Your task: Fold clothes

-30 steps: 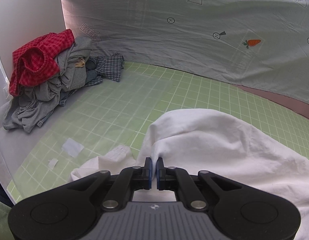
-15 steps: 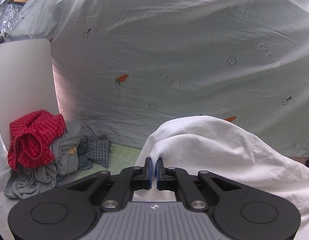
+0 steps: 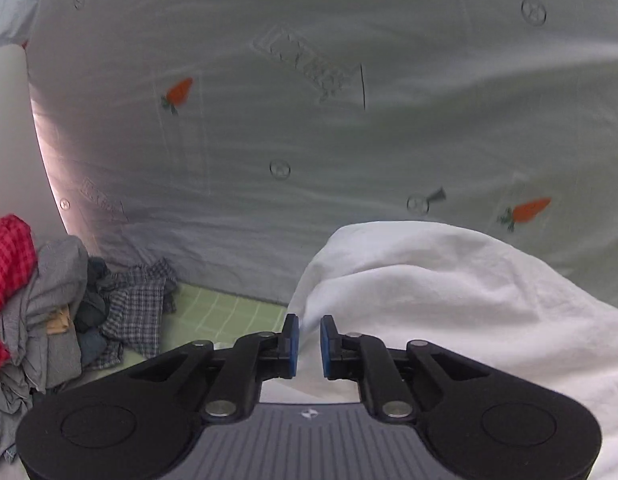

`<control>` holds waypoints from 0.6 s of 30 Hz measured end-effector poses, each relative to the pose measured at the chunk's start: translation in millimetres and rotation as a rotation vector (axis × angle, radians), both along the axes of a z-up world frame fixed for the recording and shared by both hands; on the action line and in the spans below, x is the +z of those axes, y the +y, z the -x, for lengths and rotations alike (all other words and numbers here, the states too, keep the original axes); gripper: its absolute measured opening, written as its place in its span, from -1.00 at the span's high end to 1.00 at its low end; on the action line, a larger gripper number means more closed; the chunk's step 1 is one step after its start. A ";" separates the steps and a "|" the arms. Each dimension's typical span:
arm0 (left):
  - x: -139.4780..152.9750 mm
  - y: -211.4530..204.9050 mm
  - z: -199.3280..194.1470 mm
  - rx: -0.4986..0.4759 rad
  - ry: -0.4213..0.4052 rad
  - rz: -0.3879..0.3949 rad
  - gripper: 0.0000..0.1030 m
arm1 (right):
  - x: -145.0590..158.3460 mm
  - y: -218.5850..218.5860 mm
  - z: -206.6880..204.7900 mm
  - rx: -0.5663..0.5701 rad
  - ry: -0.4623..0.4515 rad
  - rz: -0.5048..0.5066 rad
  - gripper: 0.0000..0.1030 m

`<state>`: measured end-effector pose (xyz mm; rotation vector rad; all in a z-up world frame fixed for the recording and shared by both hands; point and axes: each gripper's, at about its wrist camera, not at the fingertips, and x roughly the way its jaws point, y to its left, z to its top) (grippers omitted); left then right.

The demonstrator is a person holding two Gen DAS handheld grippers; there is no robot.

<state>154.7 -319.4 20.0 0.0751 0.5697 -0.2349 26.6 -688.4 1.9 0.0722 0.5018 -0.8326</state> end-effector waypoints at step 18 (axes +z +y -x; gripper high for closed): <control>-85.9 106.3 91.1 0.143 0.362 -0.064 0.24 | -71.3 96.6 140.7 0.001 0.182 -0.207 0.06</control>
